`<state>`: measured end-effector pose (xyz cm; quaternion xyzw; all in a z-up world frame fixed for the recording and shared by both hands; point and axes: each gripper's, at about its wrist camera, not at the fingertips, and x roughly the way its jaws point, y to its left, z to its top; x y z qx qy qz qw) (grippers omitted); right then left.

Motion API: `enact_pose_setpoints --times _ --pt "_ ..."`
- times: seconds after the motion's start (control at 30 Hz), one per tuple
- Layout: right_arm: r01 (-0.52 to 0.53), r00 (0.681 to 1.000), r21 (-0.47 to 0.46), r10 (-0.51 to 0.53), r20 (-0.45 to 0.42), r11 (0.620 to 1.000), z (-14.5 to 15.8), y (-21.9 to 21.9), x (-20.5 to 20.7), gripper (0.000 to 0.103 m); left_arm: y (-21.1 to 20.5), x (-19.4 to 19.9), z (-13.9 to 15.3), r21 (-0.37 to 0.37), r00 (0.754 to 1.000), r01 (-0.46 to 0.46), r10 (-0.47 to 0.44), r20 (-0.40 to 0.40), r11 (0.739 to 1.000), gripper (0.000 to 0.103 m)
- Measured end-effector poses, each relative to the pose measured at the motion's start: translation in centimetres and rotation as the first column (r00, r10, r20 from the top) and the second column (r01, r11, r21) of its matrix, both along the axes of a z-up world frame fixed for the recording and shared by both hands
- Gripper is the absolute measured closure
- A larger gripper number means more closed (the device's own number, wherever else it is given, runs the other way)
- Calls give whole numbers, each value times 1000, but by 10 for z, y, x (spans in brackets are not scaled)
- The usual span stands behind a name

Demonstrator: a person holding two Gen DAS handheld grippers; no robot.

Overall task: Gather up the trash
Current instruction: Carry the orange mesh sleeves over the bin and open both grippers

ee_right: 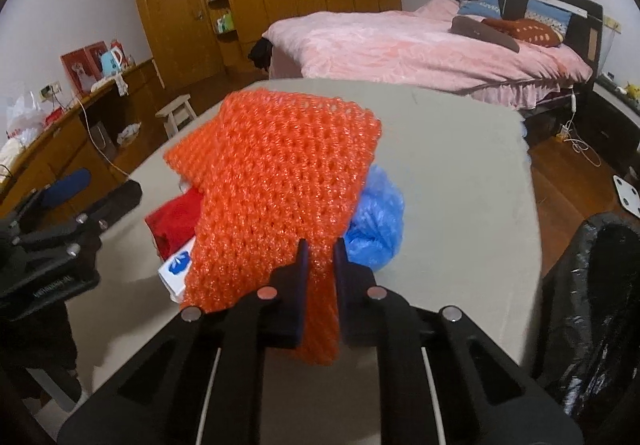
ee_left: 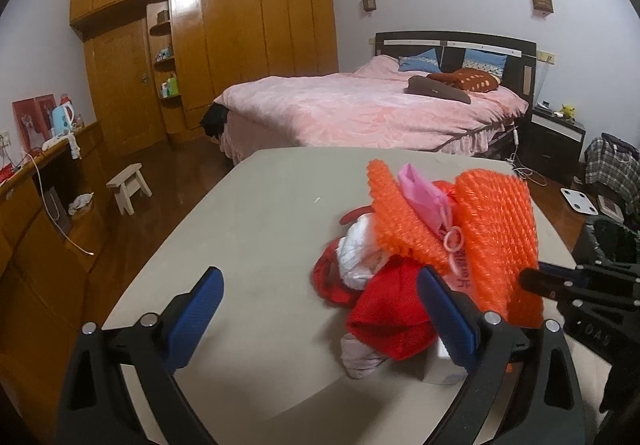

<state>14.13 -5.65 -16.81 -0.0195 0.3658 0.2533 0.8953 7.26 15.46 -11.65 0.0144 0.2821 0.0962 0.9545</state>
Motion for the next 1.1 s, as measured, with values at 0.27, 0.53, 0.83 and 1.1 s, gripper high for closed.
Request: enact_pose_setpoints --times 0.27,0.53,0.83,1.1 --pt "43 997 14 -44 58 999 28 -24 6 92 -20 15 13 -18 998 54 -54 34 998 20" --pt "80 993 -6 -79 82 997 36 -43 27 92 -45 47 18 -8 990 122 -122 64 992 33" --pt "92 993 6 -93 75 996 33 -50 38 92 -55 81 -5 -20 992 122 -123 -11 992 66" --pt "101 993 19 -102 57 995 29 -53 39 91 -54 85 -9 -16 993 116 -117 -26 993 92"
